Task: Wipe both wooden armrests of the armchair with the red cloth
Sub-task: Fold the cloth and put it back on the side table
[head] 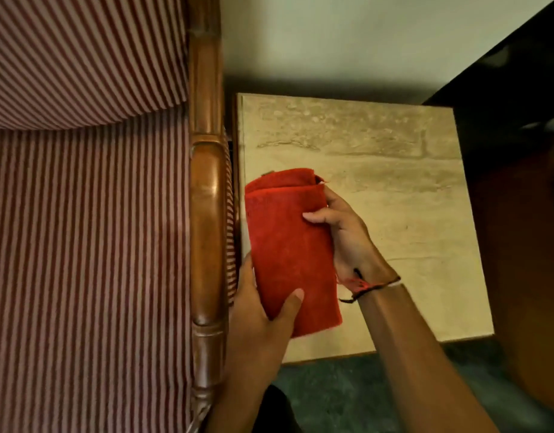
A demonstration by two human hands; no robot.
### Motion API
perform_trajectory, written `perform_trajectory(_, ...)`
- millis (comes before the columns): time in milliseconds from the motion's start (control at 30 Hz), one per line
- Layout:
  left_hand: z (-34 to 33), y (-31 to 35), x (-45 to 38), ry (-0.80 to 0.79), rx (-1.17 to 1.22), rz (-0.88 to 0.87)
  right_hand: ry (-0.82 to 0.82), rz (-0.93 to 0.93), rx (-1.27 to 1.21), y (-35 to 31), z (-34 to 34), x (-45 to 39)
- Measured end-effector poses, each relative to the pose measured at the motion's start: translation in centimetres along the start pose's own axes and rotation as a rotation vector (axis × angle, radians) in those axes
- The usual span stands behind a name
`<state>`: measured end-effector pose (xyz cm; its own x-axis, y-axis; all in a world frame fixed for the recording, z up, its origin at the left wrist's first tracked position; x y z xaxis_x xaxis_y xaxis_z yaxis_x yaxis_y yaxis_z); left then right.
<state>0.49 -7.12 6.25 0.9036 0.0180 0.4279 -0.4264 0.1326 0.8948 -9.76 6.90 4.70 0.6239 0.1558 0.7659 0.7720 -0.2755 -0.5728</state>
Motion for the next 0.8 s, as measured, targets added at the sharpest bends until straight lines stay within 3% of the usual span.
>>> perform_trajectory(167,-4.8,-3.8,-3.2,0.174,-0.29,-0.036,0.152,-0.143,0.241,0.8,4.1,-6.2)
perform_trajectory(267,-7.0,-6.8,-5.0,0.013,-0.556,-0.024,0.191,-0.131,0.593,1.5,5.4,-8.1)
perform_trajectory(367,-7.8,-8.5,-5.4,-0.175,-0.976,-0.09,0.379,0.183,1.257,3.3,6.0,-7.1)
perform_trajectory(433,-8.0,-8.3,-5.6,-0.189,-1.059,-0.164,0.465,0.41,1.454,5.4,5.4,-5.7)
perform_trajectory(533,-8.2,-8.8,-5.9,-0.295,-1.141,-0.278,0.38,0.494,1.526,9.0,4.8,-4.3)
perform_trajectory(633,-7.6,-9.7,-6.8,-0.498,-1.202,-0.263,0.331,0.404,1.53,10.1,5.0,-4.7)
perform_trajectory(800,-6.5,-9.1,-7.3,-0.585,-1.179,-0.247,0.268,0.245,1.602,10.0,4.7,-5.3)
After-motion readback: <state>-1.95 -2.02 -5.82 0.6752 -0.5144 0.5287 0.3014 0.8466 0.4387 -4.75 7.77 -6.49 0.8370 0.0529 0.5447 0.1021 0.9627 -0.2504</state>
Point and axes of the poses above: each hand's wrist, its own x-axis away from the middle knuckle, its own z-axis out of the back of the hand, y = z × x, the point moved 3 cm from there along -x, towards the middle knuckle, and after that the axes turned 14 degrees about -z, right-handed, at the moved point
